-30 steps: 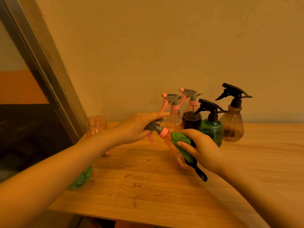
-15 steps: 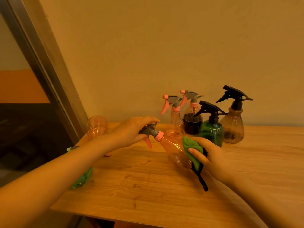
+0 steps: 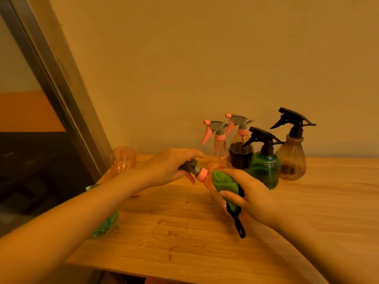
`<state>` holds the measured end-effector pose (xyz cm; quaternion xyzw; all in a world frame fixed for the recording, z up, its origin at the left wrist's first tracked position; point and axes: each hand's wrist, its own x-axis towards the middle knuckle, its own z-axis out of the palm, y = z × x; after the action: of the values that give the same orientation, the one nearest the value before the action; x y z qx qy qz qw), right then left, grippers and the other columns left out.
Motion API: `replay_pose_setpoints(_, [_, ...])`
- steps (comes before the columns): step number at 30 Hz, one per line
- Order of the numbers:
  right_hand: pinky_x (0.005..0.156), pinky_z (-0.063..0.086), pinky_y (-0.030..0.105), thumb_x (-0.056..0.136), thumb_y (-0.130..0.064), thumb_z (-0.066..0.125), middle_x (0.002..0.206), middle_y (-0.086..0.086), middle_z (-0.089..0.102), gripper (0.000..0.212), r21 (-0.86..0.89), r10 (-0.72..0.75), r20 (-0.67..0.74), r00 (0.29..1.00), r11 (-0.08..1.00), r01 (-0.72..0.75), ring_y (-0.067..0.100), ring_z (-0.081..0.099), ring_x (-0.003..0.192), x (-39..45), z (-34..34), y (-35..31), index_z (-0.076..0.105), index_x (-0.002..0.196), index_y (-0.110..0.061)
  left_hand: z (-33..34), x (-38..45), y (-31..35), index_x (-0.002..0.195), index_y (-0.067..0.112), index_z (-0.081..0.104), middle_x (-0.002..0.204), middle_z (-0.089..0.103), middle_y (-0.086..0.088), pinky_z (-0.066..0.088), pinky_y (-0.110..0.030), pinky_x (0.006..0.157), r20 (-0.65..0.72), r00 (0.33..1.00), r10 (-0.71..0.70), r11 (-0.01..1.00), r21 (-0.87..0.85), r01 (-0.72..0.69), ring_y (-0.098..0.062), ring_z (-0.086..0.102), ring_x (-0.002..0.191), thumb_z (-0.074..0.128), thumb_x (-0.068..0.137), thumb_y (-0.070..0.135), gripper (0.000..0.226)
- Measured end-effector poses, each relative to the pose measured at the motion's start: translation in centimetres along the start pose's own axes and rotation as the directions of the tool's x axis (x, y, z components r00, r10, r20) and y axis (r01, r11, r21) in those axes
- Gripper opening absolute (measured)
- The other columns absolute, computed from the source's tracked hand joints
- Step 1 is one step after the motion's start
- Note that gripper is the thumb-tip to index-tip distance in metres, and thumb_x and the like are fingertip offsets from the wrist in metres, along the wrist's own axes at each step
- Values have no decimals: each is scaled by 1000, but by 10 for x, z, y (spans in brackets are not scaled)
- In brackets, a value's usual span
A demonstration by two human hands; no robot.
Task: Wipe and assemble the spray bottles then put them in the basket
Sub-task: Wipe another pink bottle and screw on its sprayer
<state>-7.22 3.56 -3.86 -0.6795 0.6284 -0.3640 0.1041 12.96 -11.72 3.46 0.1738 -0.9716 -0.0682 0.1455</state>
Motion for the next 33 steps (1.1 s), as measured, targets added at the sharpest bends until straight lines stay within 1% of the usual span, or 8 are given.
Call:
replay_pose_setpoints(3, [92,44,19,84,-47,61,117,-32,47,48,34,-12,-32,999,999,13,-9,46,112,-9,0,4,40,126,-52,2,-3,-8,116,19,62,110,67,1,51,-35,86,15,990,-143,985,-98,144,-13,62,100,73,80,12,38])
replay_pose_setpoints(7, [91,43,17,84,-41,64,115,-31,48,48,33,-9,-67,998,999,11,-8,47,110,-15,0,7,38,122,-55,5,-1,-11,102,14,69,99,70,-1,51,-39,88,32,960,-279,924,-263,277,-12,64,96,76,77,11,25])
replay_pose_setpoints(12, [90,42,15,84,-42,64,116,-30,49,50,30,-10,-90,996,999,13,-8,47,111,-17,3,9,38,125,-55,-2,1,-7,100,16,70,111,68,-1,46,-38,98,92,938,-333,889,-300,345,-12,60,106,79,74,14,28])
replay_pose_setpoints(16, [94,45,22,79,-54,56,117,-26,49,52,36,11,-106,994,999,-7,-6,48,111,-17,6,11,45,129,-44,-6,0,3,107,20,69,117,64,7,43,-33,100,141,924,-356,881,-280,382,-8,54,111,82,69,31,42])
replay_pose_setpoints(19, [94,46,24,80,-54,56,118,-23,51,52,6,11,-106,994,1000,-10,-4,49,110,-11,4,7,47,130,-40,-2,0,8,100,21,71,109,67,3,49,-42,94,49,927,-372,878,-307,368,-12,59,104,82,65,39,41])
replay_pose_setpoints(21, [94,46,25,83,-49,59,121,-21,51,51,-28,1,-85,996,1000,-3,-3,48,111,-5,4,2,47,132,-37,1,1,12,93,18,71,105,68,-1,50,-44,90,-31,930,-367,888,-308,341,-15,61,100,83,66,36,34])
replay_pose_setpoints(28, [93,47,27,84,-50,59,125,-20,50,55,-60,-20,-64,998,998,16,-1,48,113,3,8,-3,42,136,-39,5,0,18,86,14,73,106,69,-5,52,-42,86,-175,931,-320,913,-320,254,-15,63,98,85,67,24,24])
replay_pose_setpoints(33, [96,45,27,81,-55,56,121,-26,50,51,30,-10,-100,995,999,13,-3,47,115,-15,4,7,44,130,-47,10,-7,17,90,11,72,112,66,-4,52,-39,88,-210,926,-315,912,-337,234,-14,61,101,83,69,19,25])
